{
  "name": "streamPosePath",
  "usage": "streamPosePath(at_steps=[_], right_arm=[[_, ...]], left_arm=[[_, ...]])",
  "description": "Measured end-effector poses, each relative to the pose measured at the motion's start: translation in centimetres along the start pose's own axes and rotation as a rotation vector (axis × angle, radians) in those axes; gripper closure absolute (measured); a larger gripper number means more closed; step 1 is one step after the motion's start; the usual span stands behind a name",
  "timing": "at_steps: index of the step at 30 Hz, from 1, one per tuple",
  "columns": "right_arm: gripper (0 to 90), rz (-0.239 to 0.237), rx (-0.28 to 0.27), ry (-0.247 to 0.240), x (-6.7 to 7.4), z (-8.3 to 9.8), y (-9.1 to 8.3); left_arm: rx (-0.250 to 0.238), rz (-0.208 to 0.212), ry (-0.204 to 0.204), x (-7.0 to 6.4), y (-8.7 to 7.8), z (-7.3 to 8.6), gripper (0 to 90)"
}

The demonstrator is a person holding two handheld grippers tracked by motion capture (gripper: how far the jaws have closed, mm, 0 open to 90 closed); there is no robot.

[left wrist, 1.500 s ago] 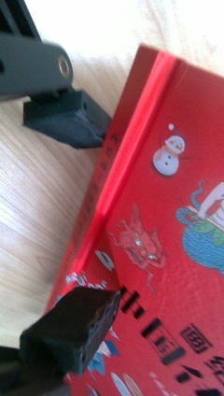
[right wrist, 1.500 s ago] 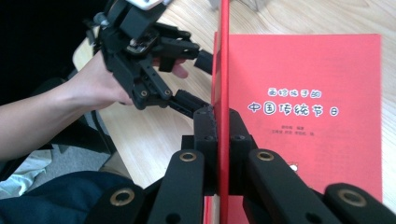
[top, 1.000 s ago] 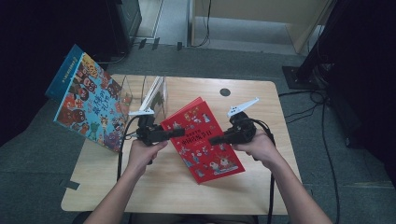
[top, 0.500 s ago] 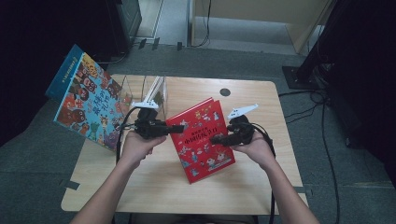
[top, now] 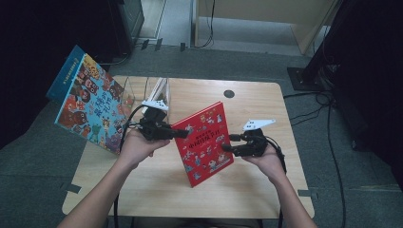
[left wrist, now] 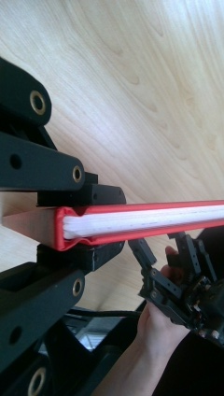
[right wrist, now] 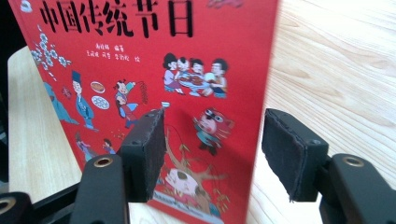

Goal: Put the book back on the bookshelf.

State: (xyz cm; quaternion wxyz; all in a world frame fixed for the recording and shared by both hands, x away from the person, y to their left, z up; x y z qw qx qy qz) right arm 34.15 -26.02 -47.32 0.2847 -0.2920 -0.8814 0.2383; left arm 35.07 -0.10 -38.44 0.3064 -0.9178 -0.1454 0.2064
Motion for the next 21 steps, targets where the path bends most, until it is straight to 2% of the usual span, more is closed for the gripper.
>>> streamPosePath(at_steps=[1, 4, 7, 11, 13, 16, 19, 21], right_arm=[[38.3, 0.015, -0.003, -0.008, 0.1, 0.0, 0.3], [38.4, 0.045, -0.009, -0.022, 0.4, -0.2, 1.3], [37.6, 0.028, 0.001, -0.017, 0.7, -0.4, 1.7], [37.7, 0.012, 0.015, -0.048, 1.2, -0.5, 2.1], [37.8, 0.010, 0.022, -0.066, 1.5, -0.6, 2.3], [37.7, 0.010, 0.027, -0.086, 1.7, -0.7, 2.5], [37.6, 0.011, 0.023, -0.082, 1.7, -0.7, 2.6], [37.5, 0.004, 0.012, -0.079, 1.6, -0.7, 2.5]], left_arm=[[0.020, 0.005, -0.001, 0.0, 0.0, -0.2, 77.2], [0.062, -0.019, 0.018, -0.1, 0.1, -0.7, 75.6], [0.107, -0.004, -0.008, 0.1, 0.5, -1.1, 74.7], [0.177, 0.000, 0.001, 0.2, 1.1, -1.8, 73.5], [0.206, -0.002, -0.010, 0.3, 1.5, -2.2, 73.6], [0.255, 0.022, -0.033, 0.6, 2.0, -2.5, 74.3], [0.268, 0.019, -0.028, 0.7, 2.0, -2.8, 74.6], [0.266, 0.057, -0.060, 0.7, 1.8, -3.1, 77.6]])
Point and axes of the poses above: each handheld gripper's, and its own axes: y roughly forward along the jaws, z roughly out of its underside, x roughly to its left, the point moved 5 cm from there along y, roughly forward along the jaws, and after that the axes turned 8 degrees about y, right-handed, at the moved point
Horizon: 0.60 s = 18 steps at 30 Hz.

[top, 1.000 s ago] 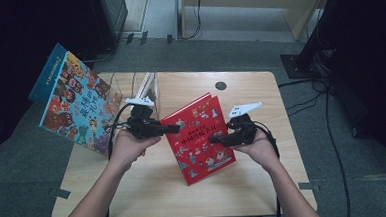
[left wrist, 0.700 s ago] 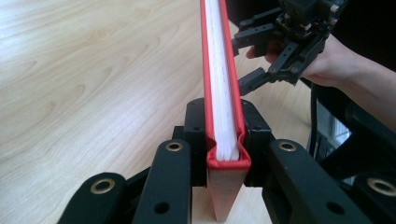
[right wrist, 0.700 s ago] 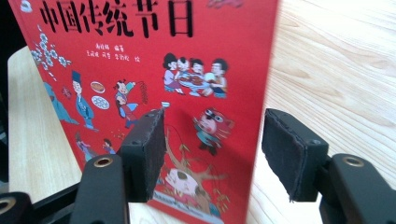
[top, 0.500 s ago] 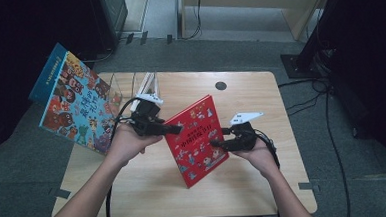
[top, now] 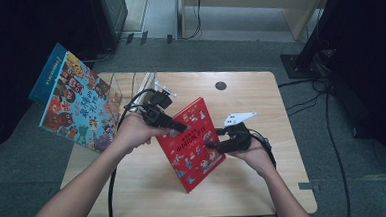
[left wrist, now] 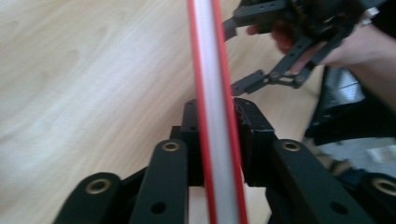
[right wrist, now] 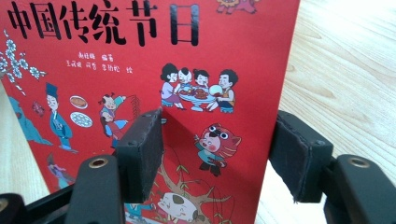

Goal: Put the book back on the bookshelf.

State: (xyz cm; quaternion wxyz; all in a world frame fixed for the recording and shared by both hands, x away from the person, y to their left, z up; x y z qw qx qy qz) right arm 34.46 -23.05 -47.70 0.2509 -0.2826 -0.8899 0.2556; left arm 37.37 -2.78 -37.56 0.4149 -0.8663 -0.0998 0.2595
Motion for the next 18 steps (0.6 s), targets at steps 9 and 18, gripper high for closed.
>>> streamPosePath(at_steps=[9, 18], right_arm=[[36.5, 0.038, -0.017, -0.003, -0.7, 0.7, -0.6], [37.0, 0.113, -0.006, -0.009, -1.7, 2.6, -0.1]], left_arm=[[0.020, -0.040, -0.004, -0.1, -2.3, -0.7, 80.2], [-0.037, -0.084, -0.034, 0.2, -6.5, -0.2, 80.2]])
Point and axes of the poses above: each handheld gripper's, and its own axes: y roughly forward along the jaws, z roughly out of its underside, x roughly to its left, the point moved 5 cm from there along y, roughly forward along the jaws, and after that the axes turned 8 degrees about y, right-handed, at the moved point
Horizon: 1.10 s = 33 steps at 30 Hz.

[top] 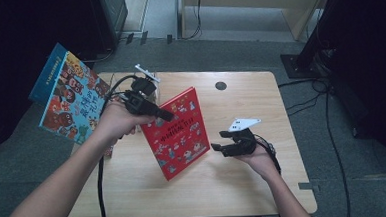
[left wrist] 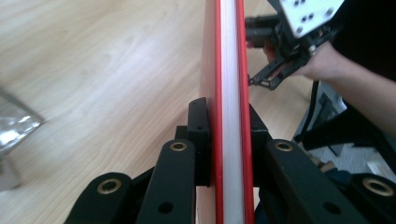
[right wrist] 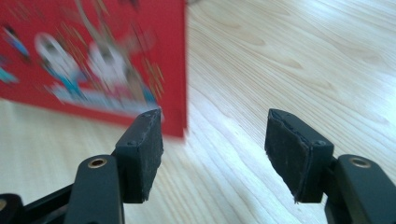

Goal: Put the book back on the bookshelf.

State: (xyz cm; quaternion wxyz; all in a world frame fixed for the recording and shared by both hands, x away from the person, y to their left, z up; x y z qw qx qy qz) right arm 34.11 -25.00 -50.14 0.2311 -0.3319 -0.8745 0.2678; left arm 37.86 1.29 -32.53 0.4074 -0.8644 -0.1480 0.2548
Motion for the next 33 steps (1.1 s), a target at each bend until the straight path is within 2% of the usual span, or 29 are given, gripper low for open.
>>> streamPosePath(at_steps=[7, 12, 19, 24, 27, 33], right_arm=[[37.5, 0.095, 0.019, 0.010, -1.0, 1.5, 1.1], [37.3, 0.129, 0.040, 0.032, -1.5, 1.9, 1.9], [36.2, 0.167, 0.112, -0.002, -2.0, 3.1, 3.3], [34.5, 0.168, 0.068, 0.006, -2.2, 3.1, 3.5], [31.3, 0.149, 0.010, -0.009, -2.3, 3.5, 3.7], [29.6, 0.161, 0.013, 0.006, -2.3, 3.5, 3.7]], left_arm=[[-0.037, -0.056, -0.055, 1.5, -3.2, 2.2, 80.1], [-0.052, -0.096, -0.101, 2.5, -5.0, 4.2, 80.1], [-0.091, -0.135, -0.170, 4.0, -7.7, 6.4, 80.0], [-0.101, -0.166, -0.206, 5.0, -9.4, 7.8, 80.0], [-0.103, -0.180, -0.236, 5.7, -10.2, 8.8, 80.1], [-0.104, -0.222, -0.287, 6.9, -11.9, 10.4, 80.0]])
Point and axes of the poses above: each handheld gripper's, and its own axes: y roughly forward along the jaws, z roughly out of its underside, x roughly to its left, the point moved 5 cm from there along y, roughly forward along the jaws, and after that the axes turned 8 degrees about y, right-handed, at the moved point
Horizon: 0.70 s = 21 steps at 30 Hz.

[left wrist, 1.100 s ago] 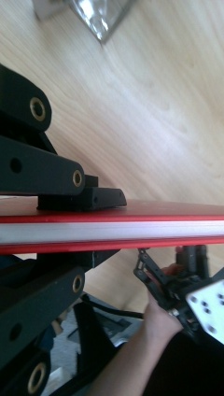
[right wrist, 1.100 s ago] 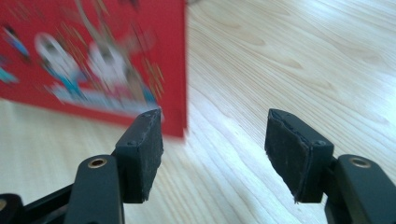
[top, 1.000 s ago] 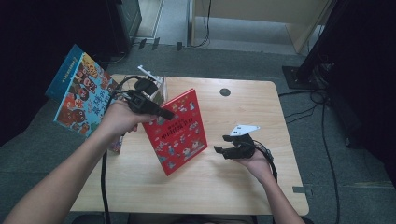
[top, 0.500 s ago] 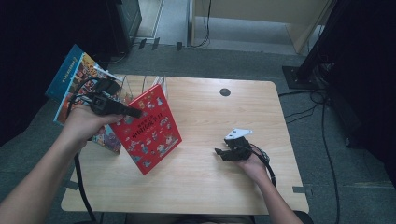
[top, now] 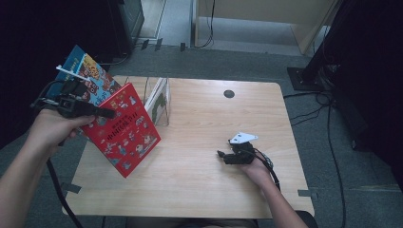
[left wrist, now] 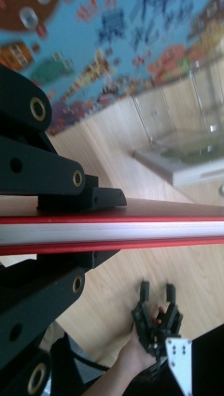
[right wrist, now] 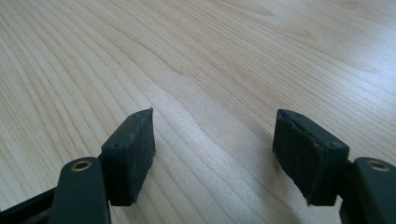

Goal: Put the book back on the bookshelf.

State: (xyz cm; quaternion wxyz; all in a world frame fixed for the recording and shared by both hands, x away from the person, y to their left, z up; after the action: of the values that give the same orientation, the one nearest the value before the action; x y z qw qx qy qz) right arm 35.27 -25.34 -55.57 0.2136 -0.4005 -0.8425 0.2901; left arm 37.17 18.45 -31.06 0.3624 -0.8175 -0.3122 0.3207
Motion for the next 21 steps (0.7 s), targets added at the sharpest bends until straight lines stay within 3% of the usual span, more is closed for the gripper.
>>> streamPosePath(at_steps=[12, 21], right_arm=[[28.8, 0.004, 0.000, 0.005, 0.0, 0.0, 0.0], [28.6, 0.005, 0.000, 0.006, 0.0, 0.0, 0.0]], left_arm=[[-0.010, -0.077, -0.066, 2.5, -2.4, -0.4, 80.1], [0.022, -0.129, -0.084, 3.9, -1.0, -1.9, 80.1]])
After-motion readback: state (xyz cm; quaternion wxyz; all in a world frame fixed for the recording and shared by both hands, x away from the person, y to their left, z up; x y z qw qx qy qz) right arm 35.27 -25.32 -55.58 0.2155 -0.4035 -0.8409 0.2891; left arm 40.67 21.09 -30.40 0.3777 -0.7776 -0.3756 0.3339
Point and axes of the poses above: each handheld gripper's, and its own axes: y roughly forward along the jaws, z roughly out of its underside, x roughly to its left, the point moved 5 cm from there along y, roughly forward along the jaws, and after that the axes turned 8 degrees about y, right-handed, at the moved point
